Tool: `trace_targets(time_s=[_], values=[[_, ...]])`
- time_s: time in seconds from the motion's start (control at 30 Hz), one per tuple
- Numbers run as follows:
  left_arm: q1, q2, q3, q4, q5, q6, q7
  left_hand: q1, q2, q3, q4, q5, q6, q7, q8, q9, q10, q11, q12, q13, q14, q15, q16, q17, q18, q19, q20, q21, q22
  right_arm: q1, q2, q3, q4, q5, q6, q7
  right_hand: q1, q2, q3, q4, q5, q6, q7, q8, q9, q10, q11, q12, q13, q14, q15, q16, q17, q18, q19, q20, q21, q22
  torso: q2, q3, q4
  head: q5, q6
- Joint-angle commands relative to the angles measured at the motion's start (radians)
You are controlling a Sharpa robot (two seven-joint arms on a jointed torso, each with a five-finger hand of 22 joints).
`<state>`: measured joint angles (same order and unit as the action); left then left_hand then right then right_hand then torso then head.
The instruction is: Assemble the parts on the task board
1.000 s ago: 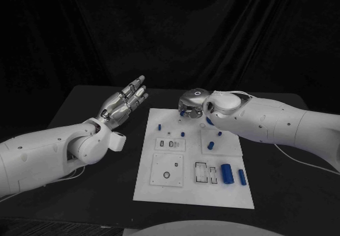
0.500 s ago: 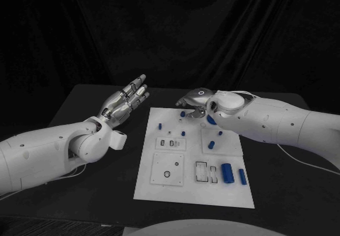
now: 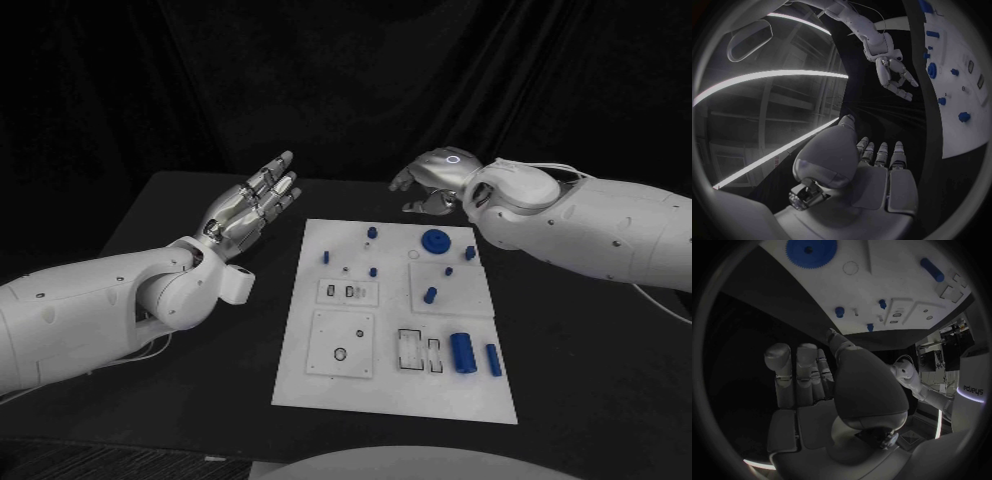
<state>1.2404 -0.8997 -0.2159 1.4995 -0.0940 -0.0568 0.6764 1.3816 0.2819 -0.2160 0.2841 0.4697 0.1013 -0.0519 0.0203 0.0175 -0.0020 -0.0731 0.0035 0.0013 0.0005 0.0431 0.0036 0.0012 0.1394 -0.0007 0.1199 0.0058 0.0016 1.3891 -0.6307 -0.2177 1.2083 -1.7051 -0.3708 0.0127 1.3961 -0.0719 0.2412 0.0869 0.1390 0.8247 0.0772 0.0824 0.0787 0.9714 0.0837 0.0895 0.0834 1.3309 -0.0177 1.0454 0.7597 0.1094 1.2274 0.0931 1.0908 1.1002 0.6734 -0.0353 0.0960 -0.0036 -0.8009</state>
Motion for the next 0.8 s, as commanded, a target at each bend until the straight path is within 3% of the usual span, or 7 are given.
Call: trace_targets(time_s=[0.03, 0.2, 0.4, 0.53, 0.57, 0.63, 0.8], values=[[0.001, -0.001, 0.001, 0.003, -0.001, -0.001, 0.033, 0.009, -0.002, 0.006, -0.001, 0.006, -0.024, -0.020, -0.007, -0.004, 0.002, -0.009, -0.003, -0.001, 0.000, 0.003, -0.004, -0.001, 0.009, 0.001, 0.005, -0.006, -0.002, 0.009, -0.029, 0.000, 0.026, -0.002, 0.010, -0.049, -0.006, 0.009, -0.008, 0.005, -0.002, 0.016, 0.011, 0.002, 0.001, 0.016, 0.000, 0.003, -0.001, 0.002, 0.000, -0.004, -0.002, 0.014, 0.002, 0.000, -0.006, 0.001, 0.001, -0.0008, -0.0009, -0.003, -0.001], [0.001, -0.003, 0.001, 0.002, -0.001, -0.005, 0.037, 0.008, -0.004, 0.006, 0.000, 0.004, -0.074, -0.134, -0.015, -0.012, 0.002, 0.020, -0.003, -0.001, 0.000, 0.003, -0.004, -0.001, 0.012, 0.001, 0.007, -0.006, -0.002, 0.007, -0.090, -0.004, 0.062, -0.002, 0.057, -0.064, -0.014, 0.011, -0.009, 0.026, -0.010, 0.016, 0.019, -0.014, -0.006, 0.105, -0.001, 0.023, 0.003, -0.040, 0.002, -0.104, -0.121, 0.030, -0.042, 0.002, -0.092, -0.062, 0.003, 0.0022, 0.0034, -0.007, 0.001], [0.000, -0.005, 0.001, 0.000, -0.001, -0.002, 0.034, 0.008, -0.004, 0.007, -0.001, 0.005, -0.072, -0.128, -0.014, -0.011, 0.002, 0.025, -0.003, -0.001, 0.000, 0.004, -0.004, -0.001, 0.012, 0.001, 0.007, -0.006, -0.002, -0.011, -0.137, -0.006, 0.085, -0.002, 0.053, -0.081, -0.012, -0.009, -0.017, 0.036, -0.009, 0.042, 0.015, -0.010, -0.005, 0.337, -0.069, 0.213, 0.114, -0.070, -0.025, -0.211, -0.208, 0.050, -0.098, -0.020, -0.219, -0.146, 0.000, 0.0018, 0.0041, -0.009, 0.000], [-0.001, -0.005, 0.001, -0.001, -0.001, 0.000, 0.031, 0.009, -0.004, 0.007, -0.001, 0.006, -0.069, -0.111, -0.013, -0.010, 0.002, 0.033, -0.003, -0.001, 0.000, 0.004, -0.004, -0.001, 0.012, 0.001, 0.008, -0.006, -0.002, -0.021, -0.154, -0.007, 0.085, -0.002, 0.062, -0.111, -0.060, 0.007, -0.063, 0.060, -0.001, 0.071, -0.004, -0.016, 0.010, 0.270, -0.090, 1.040, 0.942, 0.119, -0.039, 0.295, 0.484, 0.010, 0.022, -0.037, -0.053, 0.029, 0.000, 0.0014, 0.0035, -0.012, 0.001], [-0.001, -0.005, 0.001, -0.001, -0.001, 0.001, 0.031, 0.009, -0.004, 0.007, -0.001, 0.006, -0.068, -0.109, -0.013, -0.010, 0.002, 0.034, -0.003, -0.001, 0.000, 0.004, -0.004, -0.001, 0.012, 0.001, 0.008, -0.006, -0.002, -0.024, -0.156, -0.008, 0.083, -0.002, 0.066, -0.119, -0.073, 0.007, -0.073, 0.064, 0.005, 0.073, -0.005, -0.016, 0.018, 0.399, -0.095, 1.263, 1.201, 0.173, -0.042, 0.413, 0.649, -0.009, 0.067, -0.035, 0.032, 0.107, 0.000, 0.0012, 0.0042, -0.013, 0.002], [-0.001, -0.005, 0.001, -0.002, -0.001, 0.003, 0.029, 0.009, -0.004, 0.007, -0.001, 0.006, -0.066, -0.101, -0.013, -0.010, 0.002, 0.036, -0.003, -0.001, 0.000, 0.004, -0.004, -0.001, 0.012, 0.001, 0.008, -0.006, -0.002, -0.029, -0.160, -0.008, 0.078, -0.002, 0.073, -0.130, -0.107, 0.013, -0.092, 0.078, 0.016, 0.069, -0.001, -0.015, 0.033, 0.599, -0.091, 1.481, 1.487, 0.233, -0.036, 0.516, 0.797, -0.030, 0.119, -0.034, 0.143, 0.211, 0.000, 0.0010, 0.0039, -0.015, 0.004], [-0.002, -0.004, 0.001, -0.003, -0.001, 0.006, 0.026, 0.010, -0.004, 0.008, -0.002, 0.007, -0.063, -0.094, -0.012, -0.009, 0.002, 0.038, -0.003, -0.001, 0.000, 0.004, -0.004, -0.001, 0.012, 0.001, 0.008, -0.006, -0.002, -0.044, -0.158, -0.008, 0.057, -0.002, 0.082, -0.135, -0.136, 0.025, -0.109, 0.081, 0.032, 0.056, 0.000, -0.015, 0.060, 0.599, -0.086, 1.481, 1.487, 0.240, -0.033, 0.525, 0.811, -0.051, 0.179, -0.032, 0.264, 0.322, 0.000, 0.0001, 0.0040, -0.020, 0.004]])
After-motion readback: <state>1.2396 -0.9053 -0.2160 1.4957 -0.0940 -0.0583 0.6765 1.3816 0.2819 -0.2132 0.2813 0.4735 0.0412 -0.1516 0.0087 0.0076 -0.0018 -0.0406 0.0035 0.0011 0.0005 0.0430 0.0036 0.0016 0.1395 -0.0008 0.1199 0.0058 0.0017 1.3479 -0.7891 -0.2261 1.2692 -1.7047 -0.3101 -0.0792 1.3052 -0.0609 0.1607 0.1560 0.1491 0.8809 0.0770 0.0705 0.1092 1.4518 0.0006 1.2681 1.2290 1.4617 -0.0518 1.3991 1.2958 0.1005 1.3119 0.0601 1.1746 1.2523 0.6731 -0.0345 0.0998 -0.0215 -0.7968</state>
